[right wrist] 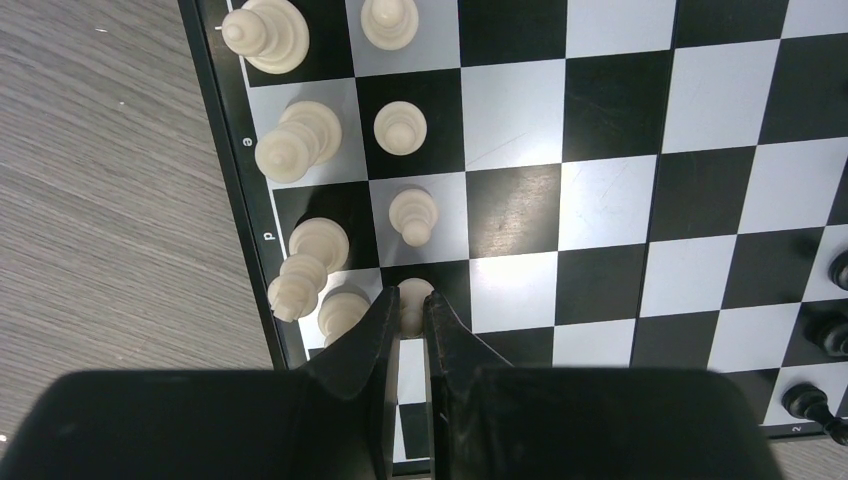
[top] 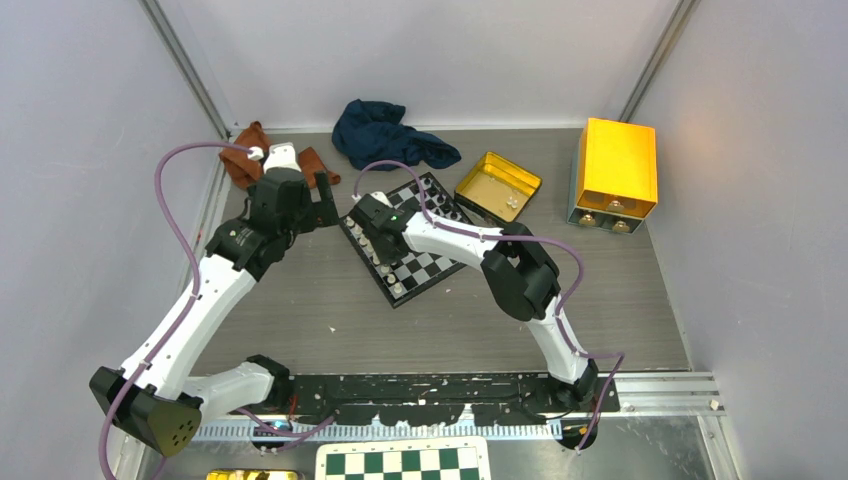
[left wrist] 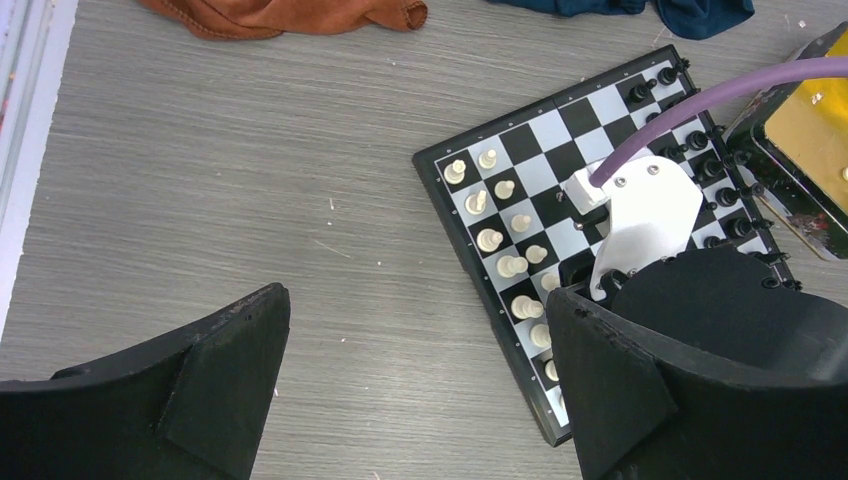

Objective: Set up the chess pieces on the board
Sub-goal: Place the chess piece on the chessboard.

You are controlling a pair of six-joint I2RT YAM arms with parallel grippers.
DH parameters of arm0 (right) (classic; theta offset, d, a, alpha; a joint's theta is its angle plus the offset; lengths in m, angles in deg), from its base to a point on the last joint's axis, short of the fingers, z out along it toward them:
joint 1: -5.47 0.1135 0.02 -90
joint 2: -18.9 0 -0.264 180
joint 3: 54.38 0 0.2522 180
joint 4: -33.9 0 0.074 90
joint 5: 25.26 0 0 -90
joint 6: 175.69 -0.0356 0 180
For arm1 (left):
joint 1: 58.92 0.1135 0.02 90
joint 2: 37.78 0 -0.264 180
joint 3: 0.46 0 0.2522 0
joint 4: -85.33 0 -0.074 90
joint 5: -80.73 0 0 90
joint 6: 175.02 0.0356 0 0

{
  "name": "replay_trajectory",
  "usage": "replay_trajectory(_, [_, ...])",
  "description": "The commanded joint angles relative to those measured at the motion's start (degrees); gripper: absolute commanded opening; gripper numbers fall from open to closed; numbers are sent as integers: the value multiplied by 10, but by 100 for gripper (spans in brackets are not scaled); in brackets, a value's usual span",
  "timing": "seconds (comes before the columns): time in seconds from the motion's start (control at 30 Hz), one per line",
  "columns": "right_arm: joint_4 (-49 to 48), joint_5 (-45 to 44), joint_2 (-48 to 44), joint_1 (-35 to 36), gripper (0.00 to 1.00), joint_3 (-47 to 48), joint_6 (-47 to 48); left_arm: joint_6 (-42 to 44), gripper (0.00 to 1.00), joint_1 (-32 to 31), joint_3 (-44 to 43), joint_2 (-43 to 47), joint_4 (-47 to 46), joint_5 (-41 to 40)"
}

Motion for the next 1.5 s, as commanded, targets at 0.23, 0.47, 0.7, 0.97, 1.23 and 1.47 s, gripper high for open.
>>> replay_trajectory(0.23, [-3, -7, -4, 5, 21, 22, -4, 5, 100, -2, 0, 6, -15, -9])
replay_trajectory(0.47, [-1, -9, -7, 6, 25, 18, -3, 2, 100, -2, 0, 6, -16, -7])
replay_trajectory(0.7, [-2, -12, -16, 6, 27, 10, -4, -1, 100, -1, 1, 6, -15, -5])
replay_trajectory(0.97, [-2, -17, -34, 6, 29, 4, -4, -2, 100, -2, -1, 3, -16, -1])
replay_trajectory(1.23, [5, -23, -62, 6, 30, 18, -2, -3, 100, -2, -2, 0, -18, -2])
replay_trajectory(1.47, [20, -28, -80, 6, 33, 43, 8, 0, 100, -2, -14, -5, -19, -8])
